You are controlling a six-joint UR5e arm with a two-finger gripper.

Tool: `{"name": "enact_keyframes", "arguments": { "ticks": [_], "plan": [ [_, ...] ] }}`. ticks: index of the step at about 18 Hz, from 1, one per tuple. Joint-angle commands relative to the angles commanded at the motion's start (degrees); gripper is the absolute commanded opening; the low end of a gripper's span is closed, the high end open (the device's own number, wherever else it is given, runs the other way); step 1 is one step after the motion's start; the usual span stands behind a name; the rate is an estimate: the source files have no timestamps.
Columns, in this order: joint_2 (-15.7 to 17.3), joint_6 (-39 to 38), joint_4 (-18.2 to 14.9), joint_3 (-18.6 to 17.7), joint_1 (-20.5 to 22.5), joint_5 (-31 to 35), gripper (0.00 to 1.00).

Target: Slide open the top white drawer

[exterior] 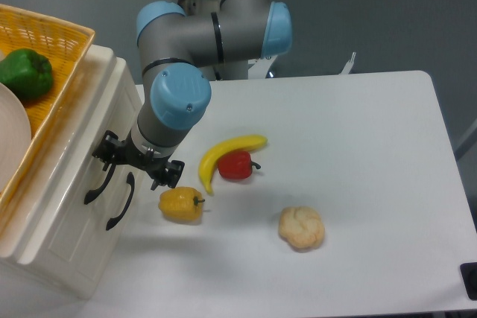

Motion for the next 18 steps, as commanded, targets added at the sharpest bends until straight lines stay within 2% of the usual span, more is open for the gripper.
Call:
{"name": "enact_keyframes", "arguments": {
  "ticks": [18],
  "plan": [
    [-1.23, -0.44, 0.35, 0.09, -0.09, 0.70, 1.00]
  ]
}}
